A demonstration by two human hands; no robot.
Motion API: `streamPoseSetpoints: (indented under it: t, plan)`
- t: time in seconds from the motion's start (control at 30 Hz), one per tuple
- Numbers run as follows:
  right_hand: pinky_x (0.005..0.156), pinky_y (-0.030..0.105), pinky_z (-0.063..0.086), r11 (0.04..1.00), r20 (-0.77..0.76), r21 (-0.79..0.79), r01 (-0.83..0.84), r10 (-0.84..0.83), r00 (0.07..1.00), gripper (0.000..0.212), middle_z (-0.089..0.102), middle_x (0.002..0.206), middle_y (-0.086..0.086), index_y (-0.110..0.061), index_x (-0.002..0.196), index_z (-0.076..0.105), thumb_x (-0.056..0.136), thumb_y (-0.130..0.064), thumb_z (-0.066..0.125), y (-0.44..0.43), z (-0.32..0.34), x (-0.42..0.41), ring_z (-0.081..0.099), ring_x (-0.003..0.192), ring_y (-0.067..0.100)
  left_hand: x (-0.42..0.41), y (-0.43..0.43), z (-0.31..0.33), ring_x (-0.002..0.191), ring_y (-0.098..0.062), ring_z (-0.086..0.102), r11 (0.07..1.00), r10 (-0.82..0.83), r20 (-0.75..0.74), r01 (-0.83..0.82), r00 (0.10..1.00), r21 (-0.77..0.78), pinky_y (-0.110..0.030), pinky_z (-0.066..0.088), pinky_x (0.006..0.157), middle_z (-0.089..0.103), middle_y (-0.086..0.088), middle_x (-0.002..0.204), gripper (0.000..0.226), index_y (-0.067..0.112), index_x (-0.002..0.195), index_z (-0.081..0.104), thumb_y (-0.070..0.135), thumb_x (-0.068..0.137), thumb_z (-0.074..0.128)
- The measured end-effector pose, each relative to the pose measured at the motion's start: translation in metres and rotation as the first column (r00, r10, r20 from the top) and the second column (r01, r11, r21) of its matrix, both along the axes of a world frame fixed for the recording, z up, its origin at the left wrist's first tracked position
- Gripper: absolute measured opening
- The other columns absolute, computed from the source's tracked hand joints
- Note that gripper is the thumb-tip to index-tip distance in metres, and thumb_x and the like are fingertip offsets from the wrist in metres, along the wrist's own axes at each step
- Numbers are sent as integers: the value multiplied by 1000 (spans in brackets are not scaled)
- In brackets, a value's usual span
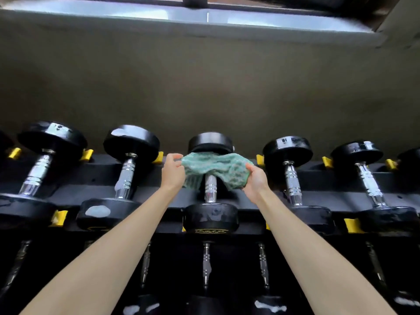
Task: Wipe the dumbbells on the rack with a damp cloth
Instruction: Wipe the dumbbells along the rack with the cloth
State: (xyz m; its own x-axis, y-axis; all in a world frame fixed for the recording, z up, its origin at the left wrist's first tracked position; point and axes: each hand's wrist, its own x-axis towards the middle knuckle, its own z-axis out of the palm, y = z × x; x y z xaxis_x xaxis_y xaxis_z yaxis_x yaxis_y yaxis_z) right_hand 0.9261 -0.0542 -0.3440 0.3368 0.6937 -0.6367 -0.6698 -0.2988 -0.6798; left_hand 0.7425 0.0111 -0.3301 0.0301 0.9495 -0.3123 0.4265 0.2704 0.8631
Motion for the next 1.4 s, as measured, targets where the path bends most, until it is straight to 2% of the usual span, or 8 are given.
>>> streamPoseSetpoints:
  t: [0.17,0.43,0.6,0.73,0.9,1.03,1.17,1.4]
  plan:
    - [112,45,28,1000,-146,-3,-5,5,989,38,55,132,12,-7,132,47,100,-21,31,-1,-30,-15,49,124,27,7,2,-28,94,-23,54,988,-10,155,34,988,-153,-40,48,81,56,-13,119,35,18,111,45,-6,86,40]
    - [96,43,44,986,-176,53,-157,164,971,38,60,120,19,0,123,51,93,-14,32,-5,-27,-18,58,108,30,12,-8,-29,75,-16,48,960,-82,312,158,946,-229,-33,48,73,51,-7,91,39,19,116,42,-7,88,39]
    - [88,43,48,961,-128,-31,-273,267,955,45,55,128,23,5,129,46,90,-13,31,-14,-24,-11,56,111,34,5,-12,-23,79,-23,47,949,-158,248,217,956,-228,-33,51,71,48,-12,91,38,22,107,46,-8,85,40]
    - [90,41,48,926,-64,-106,-363,358,932,36,61,120,20,0,116,53,87,-11,35,-20,-24,-6,61,102,31,3,-19,-18,75,-20,50,949,-188,187,227,964,-220,-34,51,70,51,-11,86,33,20,107,48,-5,85,41]
    - [59,28,43,871,33,-174,-459,471,882,19,68,91,9,-9,89,53,89,-8,35,-29,-15,-5,64,73,18,-1,-33,-15,63,-16,46,943,-192,131,220,973,-251,-26,46,58,50,-7,77,35,12,114,49,-5,84,42]
    - [60,27,45,837,98,-203,-508,534,840,20,66,89,8,-8,94,54,90,-8,35,-29,-11,-8,62,68,17,-4,-39,-9,58,-14,42,940,-228,46,232,973,-251,-18,35,48,49,-7,79,38,11,114,48,-7,81,45]
    - [69,32,49,828,153,-252,-502,546,824,17,65,91,13,-6,92,53,86,-10,38,-27,-4,-9,60,73,22,-3,-37,5,54,-16,39,912,-349,-48,327,936,-249,-24,33,50,48,-8,75,42,14,111,45,-8,76,43]
    - [70,40,51,885,45,-96,-456,461,886,19,63,91,18,-1,87,53,88,-5,34,-28,22,-5,62,78,28,4,-30,28,62,-19,47,900,-315,92,328,945,-287,-31,49,62,51,-12,78,48,12,119,45,-12,78,41]
